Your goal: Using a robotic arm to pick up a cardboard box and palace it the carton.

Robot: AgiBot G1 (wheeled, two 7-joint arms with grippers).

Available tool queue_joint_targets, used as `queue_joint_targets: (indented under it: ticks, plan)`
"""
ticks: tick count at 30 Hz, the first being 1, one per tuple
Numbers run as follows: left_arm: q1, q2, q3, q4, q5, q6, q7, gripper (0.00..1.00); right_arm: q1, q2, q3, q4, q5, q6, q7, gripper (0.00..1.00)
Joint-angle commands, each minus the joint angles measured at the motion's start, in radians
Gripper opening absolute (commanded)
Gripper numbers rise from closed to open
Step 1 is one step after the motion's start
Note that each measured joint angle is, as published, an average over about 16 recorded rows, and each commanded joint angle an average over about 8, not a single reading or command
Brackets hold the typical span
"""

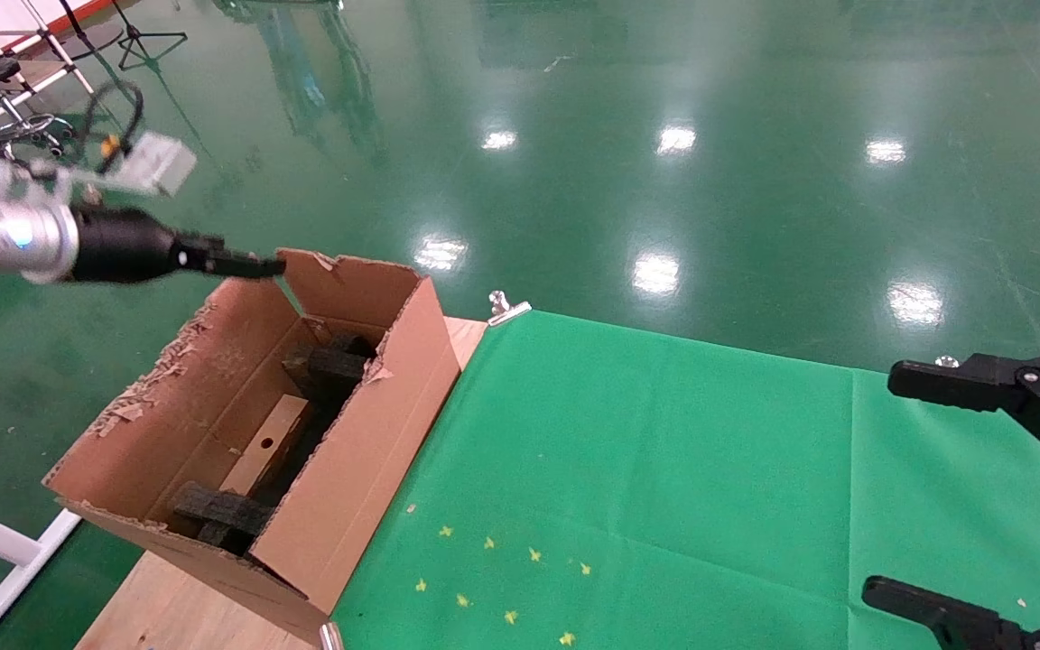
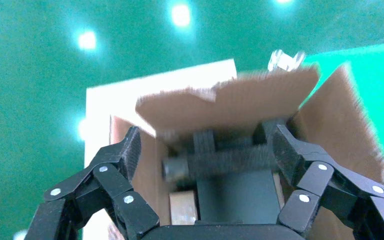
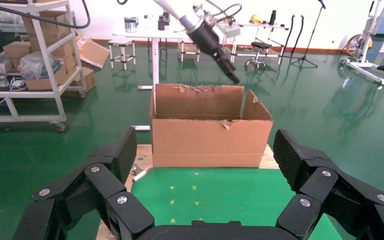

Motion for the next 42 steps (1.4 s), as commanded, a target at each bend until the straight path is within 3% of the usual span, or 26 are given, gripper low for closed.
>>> queue_joint_targets:
  ticks: [1,12,42]
  plan:
    - [-0.019,-0.011,-0.009,-0.032,-0.014,0.02,0.005,1.0,0.0,0.0,0.0,0.0,0.0,0.0,0.0,1.0]
    - [0.025,-0.019,-0.035,-0.104,-0.074,0.048,0.02,1.0,0.0,0.0,0.0,-0.001,0.0,0.0,0.0,1.0]
    - [0.454,-0.072,-0.255,-0.664,-0.59,0.256,0.156,1.0,0.001,0.001,-0.002,-0.001,0.002,0.001,-0.001,1.0]
